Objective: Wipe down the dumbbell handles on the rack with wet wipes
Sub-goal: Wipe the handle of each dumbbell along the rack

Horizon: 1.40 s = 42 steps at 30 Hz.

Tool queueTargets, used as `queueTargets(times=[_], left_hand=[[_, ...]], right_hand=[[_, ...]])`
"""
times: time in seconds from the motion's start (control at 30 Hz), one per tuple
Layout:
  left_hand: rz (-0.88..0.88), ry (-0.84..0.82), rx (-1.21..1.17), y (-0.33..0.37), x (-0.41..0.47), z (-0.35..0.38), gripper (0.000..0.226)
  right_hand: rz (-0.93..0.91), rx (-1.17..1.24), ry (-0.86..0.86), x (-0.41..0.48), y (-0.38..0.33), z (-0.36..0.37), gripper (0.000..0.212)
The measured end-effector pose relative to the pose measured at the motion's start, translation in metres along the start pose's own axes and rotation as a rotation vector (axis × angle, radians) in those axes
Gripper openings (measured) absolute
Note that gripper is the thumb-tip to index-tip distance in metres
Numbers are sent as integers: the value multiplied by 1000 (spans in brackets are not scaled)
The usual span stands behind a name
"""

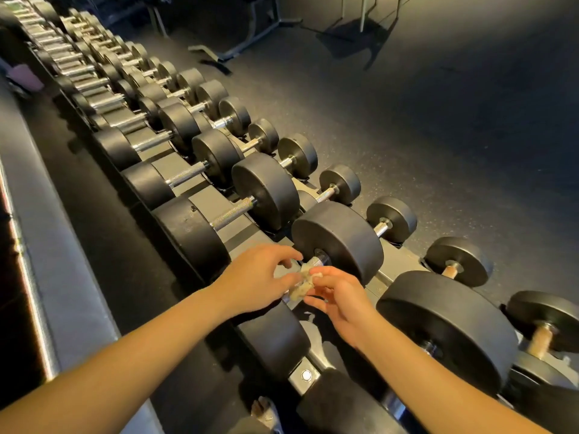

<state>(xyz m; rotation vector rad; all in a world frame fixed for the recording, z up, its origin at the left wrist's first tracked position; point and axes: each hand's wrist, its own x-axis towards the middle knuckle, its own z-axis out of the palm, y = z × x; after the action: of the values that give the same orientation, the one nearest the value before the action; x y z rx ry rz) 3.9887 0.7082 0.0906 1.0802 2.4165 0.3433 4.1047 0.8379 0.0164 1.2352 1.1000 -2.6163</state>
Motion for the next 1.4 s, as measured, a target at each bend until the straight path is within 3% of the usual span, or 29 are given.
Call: queueTargets(times=[0.1,0.23,0.4,0.5,0.6,0.73,0.9,0.97,1.03,1.13,1.27,1.4], left_hand=[[12,-239,-136,13,29,0,35],[-106,-266,-159,6,56,1,9],[-376,-204,-506,0,86,9,4],[-377,-217,-323,-3,110,29,16],[-374,-224,-292,-10,123,38,13],[-600,-366,-706,-28,131,49,8],[-764,-785,-1138,-36,137,53,32],[-751,-837,-1169,-38,136,54,34],[-688,-728,-1087,-36,134,50,24],[-515,-423,-842,-35,129,43,9],[-182,-231,-417,-27,118,44,22],[-255,-235,-327,-15,121,48,33]], right_hand=[[-56,61,-71,-6,-8,0,23],[-172,-210,50,-19,-22,-8,26],[-652,-608,364,-20,-50,-25,24],[-801,-766,608,-1,-68,-20,19],[-801,-885,692,24,-75,-9,15],[-708,-856,682,60,-69,7,21],[-742,-801,750,69,-62,7,24],[-752,-800,755,70,-61,7,26],[-742,-797,765,71,-61,7,26],[-720,-797,776,71,-60,9,23],[-697,-796,796,71,-59,11,21],[-703,-801,811,70,-59,11,22]])
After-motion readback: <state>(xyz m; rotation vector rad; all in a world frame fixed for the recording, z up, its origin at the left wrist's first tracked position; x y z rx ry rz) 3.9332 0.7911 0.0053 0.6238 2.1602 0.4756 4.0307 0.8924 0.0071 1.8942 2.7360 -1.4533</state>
